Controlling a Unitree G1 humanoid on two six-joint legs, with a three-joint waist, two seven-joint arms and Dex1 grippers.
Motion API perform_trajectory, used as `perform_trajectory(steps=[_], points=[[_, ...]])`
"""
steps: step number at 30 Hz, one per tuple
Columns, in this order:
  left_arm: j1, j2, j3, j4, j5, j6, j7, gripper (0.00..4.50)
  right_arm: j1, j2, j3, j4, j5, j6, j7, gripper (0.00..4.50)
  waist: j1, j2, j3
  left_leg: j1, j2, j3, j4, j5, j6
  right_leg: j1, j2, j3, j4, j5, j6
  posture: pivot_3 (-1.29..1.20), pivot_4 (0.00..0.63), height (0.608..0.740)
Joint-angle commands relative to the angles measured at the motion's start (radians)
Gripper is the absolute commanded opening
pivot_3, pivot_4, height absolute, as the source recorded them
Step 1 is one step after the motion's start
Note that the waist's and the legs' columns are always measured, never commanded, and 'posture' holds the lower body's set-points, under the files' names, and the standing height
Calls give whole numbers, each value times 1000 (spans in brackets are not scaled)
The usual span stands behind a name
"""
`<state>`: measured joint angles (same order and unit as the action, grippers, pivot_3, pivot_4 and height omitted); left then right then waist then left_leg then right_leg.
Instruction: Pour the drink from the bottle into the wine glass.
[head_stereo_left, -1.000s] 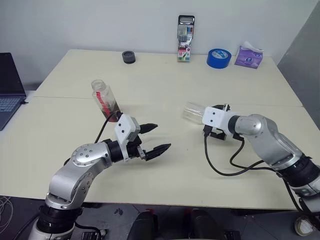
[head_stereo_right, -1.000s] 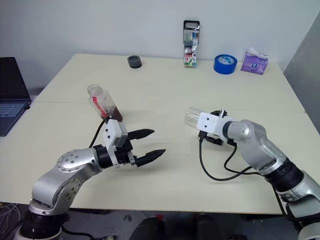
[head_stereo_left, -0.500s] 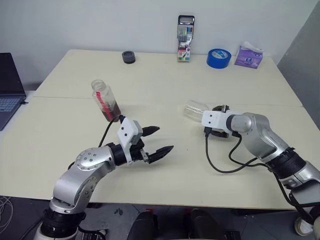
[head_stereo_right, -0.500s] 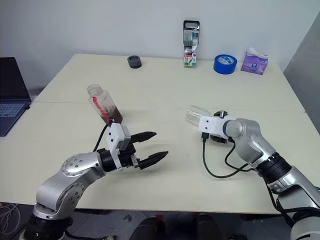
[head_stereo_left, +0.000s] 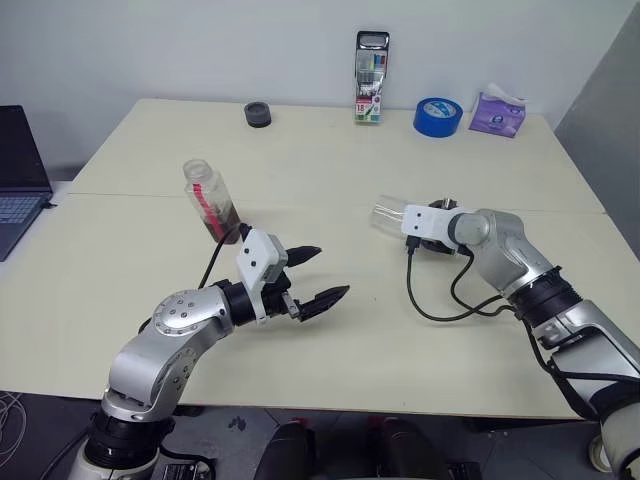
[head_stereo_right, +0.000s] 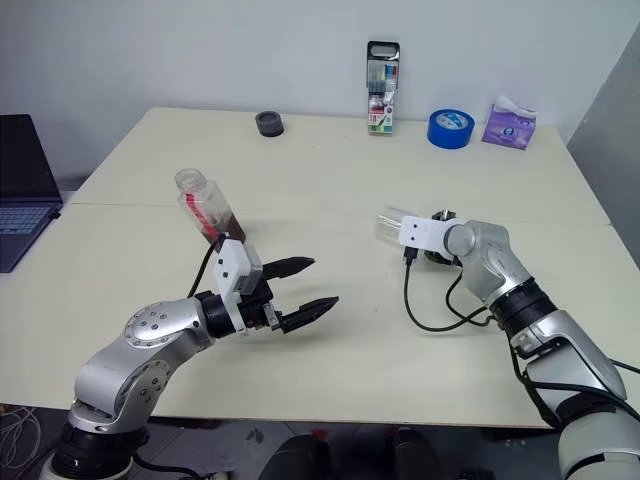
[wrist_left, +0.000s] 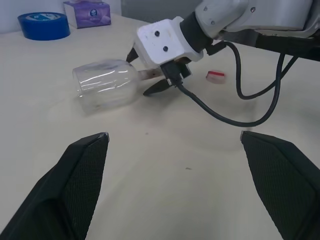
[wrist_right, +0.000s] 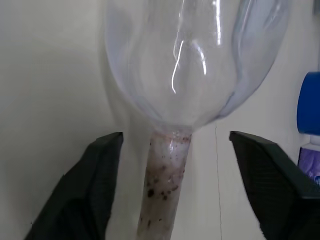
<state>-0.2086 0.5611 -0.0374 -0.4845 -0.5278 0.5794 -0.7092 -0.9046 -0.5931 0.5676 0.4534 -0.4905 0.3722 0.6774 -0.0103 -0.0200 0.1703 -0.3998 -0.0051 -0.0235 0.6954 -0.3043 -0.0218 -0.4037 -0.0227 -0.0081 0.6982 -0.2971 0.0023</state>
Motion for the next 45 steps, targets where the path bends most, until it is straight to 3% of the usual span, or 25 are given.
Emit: perform_trajectory(steps=[1,6,7,11,16,21,27,32,37,45], points=[[-1,4,10,-28,-4,-4,3,4500,-18,-26,-36,14,-23,-14,11,2144,0,0,0,0,0,0,0,0,0,0,0,0,0,0,0,0,150,740],[-1,1,9,-29,-2,-2,8,4500,-14,-30,-32,1,-37,-26,27,245,0,0,0,0,0,0,0,0,0,0,0,0,0,0,0,0,150,740],[-1,0,9,-29,-3,-2,9,4500,-17,-23,-35,-7,-40,-30,20,185,0,0,0,0,0,0,0,0,0,0,0,0,0,0,0,0,150,740],[19,2,17,-34,-6,-8,8,4500,-44,79,-117,-18,38,-93,-61,186,-13,0,0,0,0,0,0,0,0,-1,0,0,0,0,0,0,150,740],[123,-19,48,-40,12,-84,24,4500,-24,427,-432,30,416,-109,-158,186,-42,0,0,1,3,1,-2,0,0,-1,2,1,2,0,0,0,150,740],[246,-66,91,-61,89,-183,122,4500,-20,604,-613,255,587,-199,-252,186,-18,0,-1,1,1,-1,-2,0,0,0,1,0,1,0,0,0,150,740],[376,-118,118,-150,108,-187,214,4500,-72,662,-670,541,601,-444,-345,186,-16,1,-1,0,-2,1,-1,0,0,-1,-2,1,0,1,1,0,150,740],[421,-130,126,-204,105,-168,254,4500,-80,673,-616,662,521,-524,-409,186,-21,1,-1,3,0,1,-2,-1,1,0,-1,1,3,1,0,0,150,740],[480,-131,138,-254,97,-169,274,4500,17,623,-553,580,467,-446,-409,186,-16,3,-9,5,0,1,-2,-2,3,2,-1,1,4,0,0,0,150,740],[508,-138,121,-262,104,-181,286,4500,249,535,-531,219,498,-208,-363,186,11,6,-16,22,-1,-3,-10,-3,6,24,-1,-2,-12,0,1,0,150,740]])
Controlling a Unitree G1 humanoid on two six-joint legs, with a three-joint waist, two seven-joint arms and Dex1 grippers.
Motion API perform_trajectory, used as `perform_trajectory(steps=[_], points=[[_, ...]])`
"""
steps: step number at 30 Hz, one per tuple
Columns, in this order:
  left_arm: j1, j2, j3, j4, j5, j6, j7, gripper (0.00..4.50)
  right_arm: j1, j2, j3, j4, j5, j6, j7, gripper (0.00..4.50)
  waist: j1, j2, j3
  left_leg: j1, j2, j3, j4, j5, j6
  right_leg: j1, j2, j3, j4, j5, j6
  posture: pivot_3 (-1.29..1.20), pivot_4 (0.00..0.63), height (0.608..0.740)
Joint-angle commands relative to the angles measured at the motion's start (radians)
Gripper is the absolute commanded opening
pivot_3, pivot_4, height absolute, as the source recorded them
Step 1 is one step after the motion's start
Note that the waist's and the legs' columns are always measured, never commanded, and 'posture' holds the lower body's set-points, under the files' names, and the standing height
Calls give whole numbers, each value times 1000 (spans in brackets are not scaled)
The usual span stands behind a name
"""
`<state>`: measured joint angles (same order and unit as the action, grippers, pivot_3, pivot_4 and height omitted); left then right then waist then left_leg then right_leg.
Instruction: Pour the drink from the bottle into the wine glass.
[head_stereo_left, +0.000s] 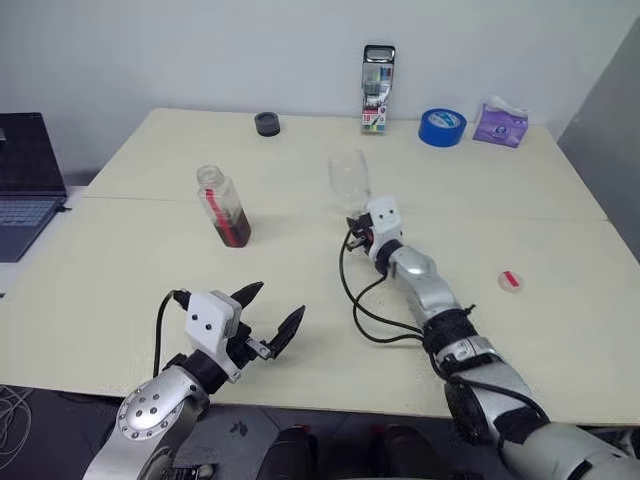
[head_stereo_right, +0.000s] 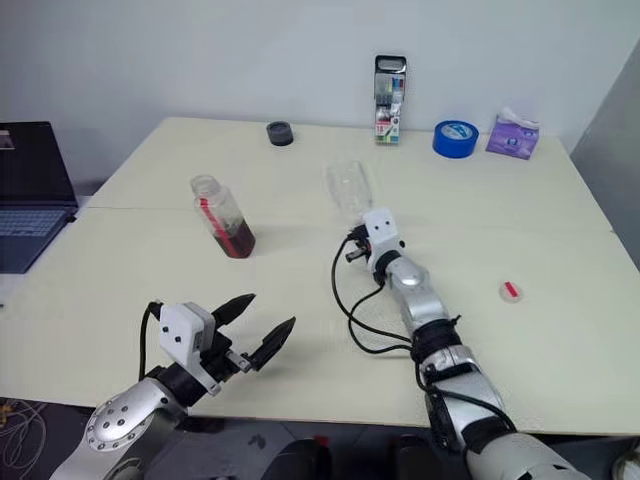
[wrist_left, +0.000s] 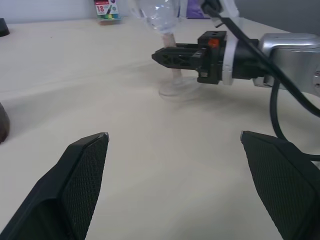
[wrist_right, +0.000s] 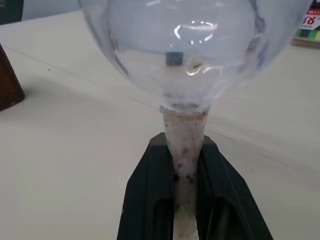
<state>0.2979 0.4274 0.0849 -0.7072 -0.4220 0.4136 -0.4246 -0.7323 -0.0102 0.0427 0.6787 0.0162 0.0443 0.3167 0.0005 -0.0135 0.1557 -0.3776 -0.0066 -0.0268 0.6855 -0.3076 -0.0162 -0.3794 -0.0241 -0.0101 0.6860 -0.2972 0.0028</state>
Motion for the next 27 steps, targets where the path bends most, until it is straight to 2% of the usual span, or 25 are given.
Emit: perform_trajectory(steps=[1,4,8,13,16,20,27], points=[[-4,-3,1,-37,-5,-13,1,4500,89,-54,-8,-34,-4,140,-1,186,1,0,-2,1,0,0,-2,0,0,1,0,0,-3,0,0,0,150,740],[-14,2,11,-28,-8,-13,-4,4500,122,-76,0,-110,1,191,12,186,2,0,-2,8,0,0,-7,0,0,8,0,0,-6,0,0,0,150,740],[-19,9,21,-21,-9,-18,-12,4500,152,-85,-2,-195,26,229,27,186,2,0,-2,9,0,0,-8,0,0,8,0,0,-6,0,0,0,150,740],[-9,0,35,-27,-7,-22,5,4500,122,-39,-6,-183,71,120,45,186,-1,1,-2,10,0,1,-8,0,0,8,0,1,-6,-1,0,0,150,740],[-7,-19,57,-29,-13,-27,26,4500,54,16,-13,-89,85,-25,50,186,-10,1,0,10,1,1,-9,0,0,8,1,1,-6,-1,0,0,150,740],[-25,-37,87,-7,8,-34,60,4500,-84,75,-6,146,50,-200,26,186,-34,2,4,11,2,2,-9,0,0,7,2,2,-4,0,-1,0,150,740],[-29,-34,106,1,12,-34,63,4500,-237,144,-11,428,13,-340,-4,186,-34,2,5,10,3,3,-14,0,-1,5,2,2,-6,-1,-3,0,150,740]])
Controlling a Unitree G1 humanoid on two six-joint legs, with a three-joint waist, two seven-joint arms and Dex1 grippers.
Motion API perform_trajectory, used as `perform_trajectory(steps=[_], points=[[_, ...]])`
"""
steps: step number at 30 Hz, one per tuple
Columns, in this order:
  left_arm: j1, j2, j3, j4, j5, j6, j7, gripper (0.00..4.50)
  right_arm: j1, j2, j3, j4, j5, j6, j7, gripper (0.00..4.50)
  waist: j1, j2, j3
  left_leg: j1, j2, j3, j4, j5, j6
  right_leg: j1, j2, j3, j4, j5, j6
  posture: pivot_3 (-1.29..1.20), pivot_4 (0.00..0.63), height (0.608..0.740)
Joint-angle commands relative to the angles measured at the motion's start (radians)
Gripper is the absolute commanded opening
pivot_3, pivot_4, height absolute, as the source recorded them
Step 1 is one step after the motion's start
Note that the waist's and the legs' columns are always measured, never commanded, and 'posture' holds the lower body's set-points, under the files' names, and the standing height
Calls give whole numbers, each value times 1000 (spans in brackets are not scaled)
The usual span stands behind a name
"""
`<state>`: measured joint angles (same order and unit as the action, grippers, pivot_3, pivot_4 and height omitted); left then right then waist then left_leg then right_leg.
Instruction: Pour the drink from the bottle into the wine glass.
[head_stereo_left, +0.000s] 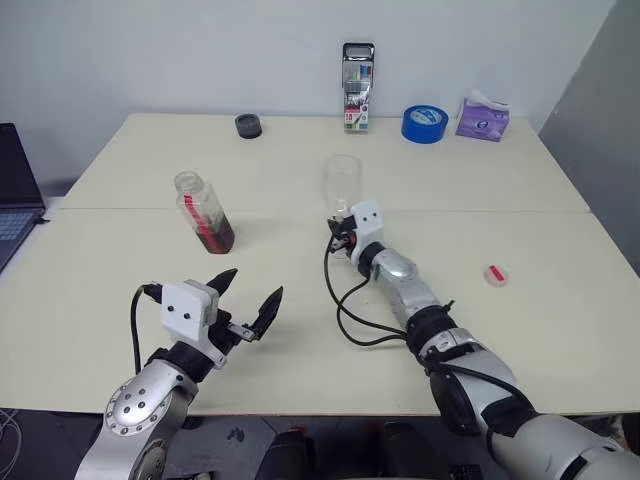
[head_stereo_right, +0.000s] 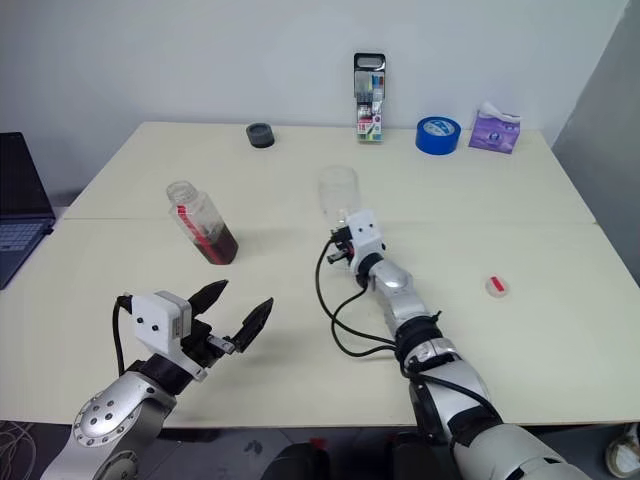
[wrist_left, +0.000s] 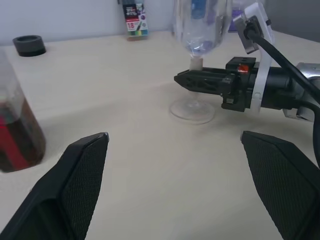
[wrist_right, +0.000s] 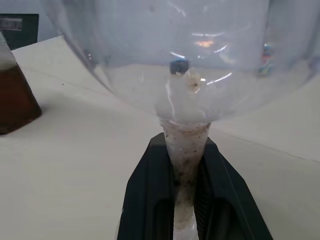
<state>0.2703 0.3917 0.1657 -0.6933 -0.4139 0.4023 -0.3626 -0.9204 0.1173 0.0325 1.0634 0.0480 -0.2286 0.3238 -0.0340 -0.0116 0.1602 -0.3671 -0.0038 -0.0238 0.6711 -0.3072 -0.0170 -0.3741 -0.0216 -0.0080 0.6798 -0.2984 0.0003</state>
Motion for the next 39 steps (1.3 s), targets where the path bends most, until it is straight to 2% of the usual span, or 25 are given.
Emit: perform_trajectory(steps=[1,15,17,18,20,27,28,33,37,39], points=[[-3,3,26,-12,4,-23,2,4500,-59,22,-2,64,-23,-79,-15,186,2,0,0,0,0,1,-1,0,0,0,0,0,-1,0,0,0,150,740],[-19,10,39,-6,2,-16,-3,4500,-92,54,-10,168,-66,-165,-58,186,3,0,0,0,0,1,-5,1,-2,-2,-1,0,-1,-1,-1,0,150,740],[-26,11,38,1,3,-17,-6,4500,-92,54,-11,172,-69,-158,-60,913,3,0,0,0,-1,1,-5,1,-2,-2,-1,0,-1,-1,-1,0,150,740],[-29,12,38,4,3,-18,-7,4500,-91,54,-12,174,-68,-156,-59,1100,3,0,0,0,0,1,-5,1,-2,-2,-1,0,-1,-1,-1,0,150,740],[-35,13,37,11,3,-19,-9,4500,-91,53,-13,173,-66,-156,-55,1757,3,0,0,0,0,1,-6,1,-2,-2,-1,0,-1,-1,-1,0,150,740],[-56,14,23,42,15,-31,-20,4500,-66,31,-6,163,-76,-163,-38,4296,2,0,0,0,0,1,-6,1,-2,-3,-1,0,-1,-1,-1,0,150,740],[-60,12,20,44,17,-31,-21,4500,-62,27,-7,159,-75,-165,-35,4478,2,0,0,0,0,1,-6,1,-2,-3,-1,0,-1,-1,-1,0,150,740],[-72,5,18,55,20,-36,-21,4500,18,-23,-21,59,-45,-170,25,4478,3,0,0,0,0,1,-6,1,-2,-3,-1,0,-1,-1,-1,0,150,740],[-61,-6,32,70,25,-54,-15,4500,198,-112,12,-229,-52,-83,104,4478,8,0,0,-1,0,1,-6,1,-2,-3,-2,0,-2,-1,-1,0,150,740],[-62,-15,41,92,42,-72,-2,4500,341,-188,18,-498,-36,39,154,4478,9,0,0,-2,0,1,-7,1,-2,-3,-2,0,-3,-1,-1,0,150,740]])
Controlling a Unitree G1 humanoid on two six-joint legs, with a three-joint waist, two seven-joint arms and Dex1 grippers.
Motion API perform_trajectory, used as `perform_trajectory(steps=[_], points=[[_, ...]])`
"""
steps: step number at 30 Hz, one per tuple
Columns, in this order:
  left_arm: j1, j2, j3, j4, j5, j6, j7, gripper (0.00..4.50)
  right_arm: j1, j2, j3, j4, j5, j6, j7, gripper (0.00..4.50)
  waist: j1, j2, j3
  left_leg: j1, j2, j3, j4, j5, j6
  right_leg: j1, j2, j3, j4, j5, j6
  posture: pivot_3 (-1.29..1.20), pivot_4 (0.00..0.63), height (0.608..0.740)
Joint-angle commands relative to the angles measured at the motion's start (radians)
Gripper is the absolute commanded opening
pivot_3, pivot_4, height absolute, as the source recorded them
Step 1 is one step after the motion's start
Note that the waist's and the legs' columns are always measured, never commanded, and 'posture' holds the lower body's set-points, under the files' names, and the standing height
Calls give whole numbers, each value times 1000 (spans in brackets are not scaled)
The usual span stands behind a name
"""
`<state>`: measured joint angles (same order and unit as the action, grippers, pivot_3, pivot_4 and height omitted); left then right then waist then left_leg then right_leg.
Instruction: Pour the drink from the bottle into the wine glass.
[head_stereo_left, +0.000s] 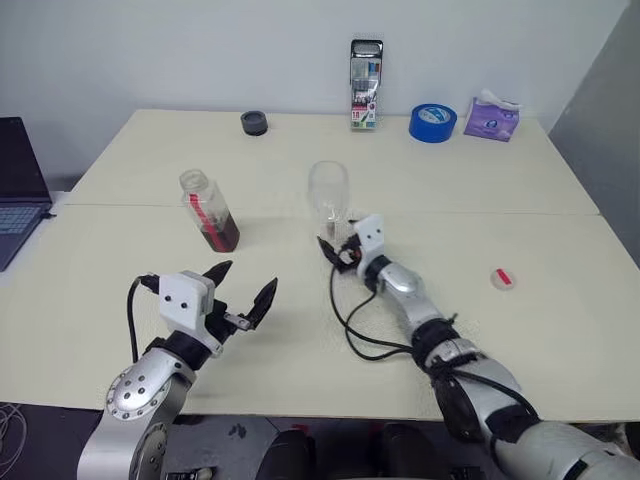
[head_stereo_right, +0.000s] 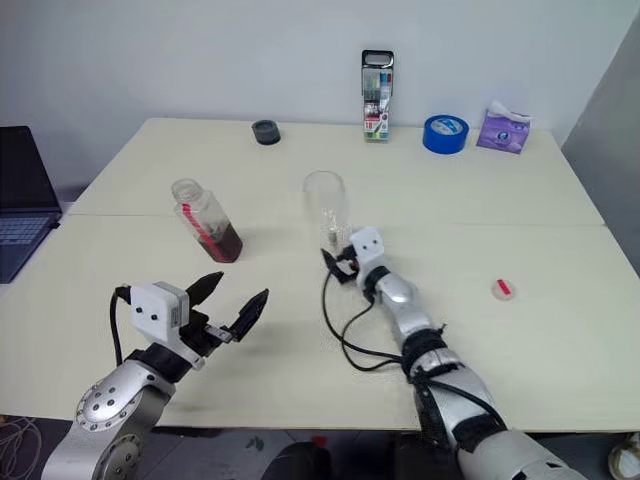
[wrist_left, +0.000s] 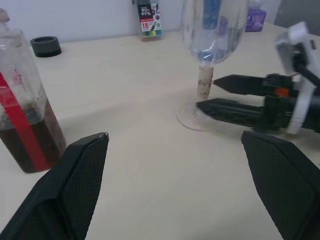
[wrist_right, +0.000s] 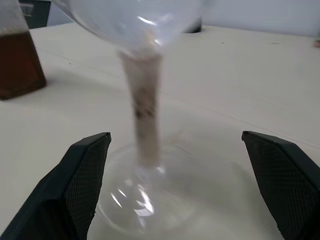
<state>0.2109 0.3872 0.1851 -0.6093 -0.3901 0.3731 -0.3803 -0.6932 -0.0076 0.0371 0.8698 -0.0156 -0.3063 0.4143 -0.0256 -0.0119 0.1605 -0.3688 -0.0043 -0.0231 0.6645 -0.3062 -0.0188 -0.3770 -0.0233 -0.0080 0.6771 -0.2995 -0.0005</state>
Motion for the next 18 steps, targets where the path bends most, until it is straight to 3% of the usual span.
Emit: perform_trajectory(steps=[1,4,11,18], points=[[-5,-16,28,20,25,-51,24,4500,172,-101,14,-426,37,183,85,4478,3,0,0,0,0,0,0,0,0,-1,0,0,0,0,0,0,150,740],[-11,-28,47,46,49,-70,52,4500,277,-202,16,-711,74,395,144,4478,-2,0,1,-2,0,0,0,0,0,-3,0,0,1,0,1,0,150,740],[-43,-85,102,110,109,-105,170,4500,362,-440,-43,-1208,441,779,399,4478,-3,-1,2,-1,1,-1,-1,0,0,-3,2,0,2,-1,1,0,150,740],[-158,-96,132,233,156,-142,244,4500,311,-550,-39,-1300,599,921,473,4478,4,-6,5,-2,1,-2,0,0,0,-2,2,-1,0,-1,1,0,150,740]])
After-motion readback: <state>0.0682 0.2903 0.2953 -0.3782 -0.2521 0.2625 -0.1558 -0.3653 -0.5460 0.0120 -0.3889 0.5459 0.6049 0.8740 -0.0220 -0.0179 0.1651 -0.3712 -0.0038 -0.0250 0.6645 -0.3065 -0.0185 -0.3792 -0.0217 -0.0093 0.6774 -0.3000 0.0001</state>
